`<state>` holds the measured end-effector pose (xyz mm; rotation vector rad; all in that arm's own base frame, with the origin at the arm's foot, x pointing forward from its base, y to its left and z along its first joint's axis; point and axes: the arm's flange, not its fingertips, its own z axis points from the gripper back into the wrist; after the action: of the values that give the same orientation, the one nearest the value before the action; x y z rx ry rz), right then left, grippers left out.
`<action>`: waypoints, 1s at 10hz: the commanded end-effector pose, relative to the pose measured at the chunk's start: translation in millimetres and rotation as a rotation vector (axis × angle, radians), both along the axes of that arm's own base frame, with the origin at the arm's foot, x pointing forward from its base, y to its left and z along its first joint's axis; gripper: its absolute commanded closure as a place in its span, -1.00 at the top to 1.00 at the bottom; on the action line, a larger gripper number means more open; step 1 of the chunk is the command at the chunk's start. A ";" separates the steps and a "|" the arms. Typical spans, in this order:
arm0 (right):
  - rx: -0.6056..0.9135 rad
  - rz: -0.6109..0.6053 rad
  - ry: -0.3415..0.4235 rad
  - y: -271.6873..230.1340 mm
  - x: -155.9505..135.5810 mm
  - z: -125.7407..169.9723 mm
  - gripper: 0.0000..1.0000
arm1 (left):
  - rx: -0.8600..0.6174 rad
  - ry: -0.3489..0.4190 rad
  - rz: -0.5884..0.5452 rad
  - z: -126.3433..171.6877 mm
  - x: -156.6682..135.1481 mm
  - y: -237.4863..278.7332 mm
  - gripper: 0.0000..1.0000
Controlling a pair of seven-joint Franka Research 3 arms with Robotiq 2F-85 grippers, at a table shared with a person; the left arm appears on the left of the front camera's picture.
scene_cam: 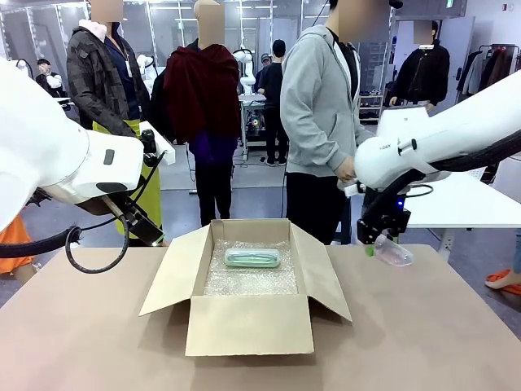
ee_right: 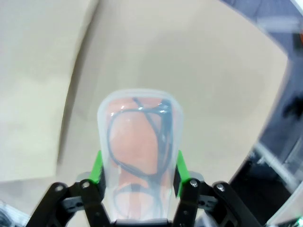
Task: Pack the glasses set securely to prepare it for shipping.
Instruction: Put the Glasses case from the right side of the table into the Package Box.
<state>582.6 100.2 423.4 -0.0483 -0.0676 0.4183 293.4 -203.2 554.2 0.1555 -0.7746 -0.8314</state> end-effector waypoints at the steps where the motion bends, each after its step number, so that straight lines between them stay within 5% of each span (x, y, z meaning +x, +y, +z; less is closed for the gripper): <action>1: 0.015 0.322 0.010 24.6 -6.8 29.1 0.28 | 0.014 -0.006 -0.011 0.6 -0.3 1.3 1.00; 5: 0.021 0.652 0.026 126.1 -10.8 54.2 0.28 | 0.014 -0.006 -0.011 0.6 -0.3 1.3 1.00; 10: 0.024 0.874 0.006 252.9 -8.6 35.2 0.28 | 0.014 -0.006 -0.011 0.6 -0.3 1.3 1.00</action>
<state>561.9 345.4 455.9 0.0169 -0.0841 1.2590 293.4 -203.2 554.2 0.1555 -0.7745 -0.8314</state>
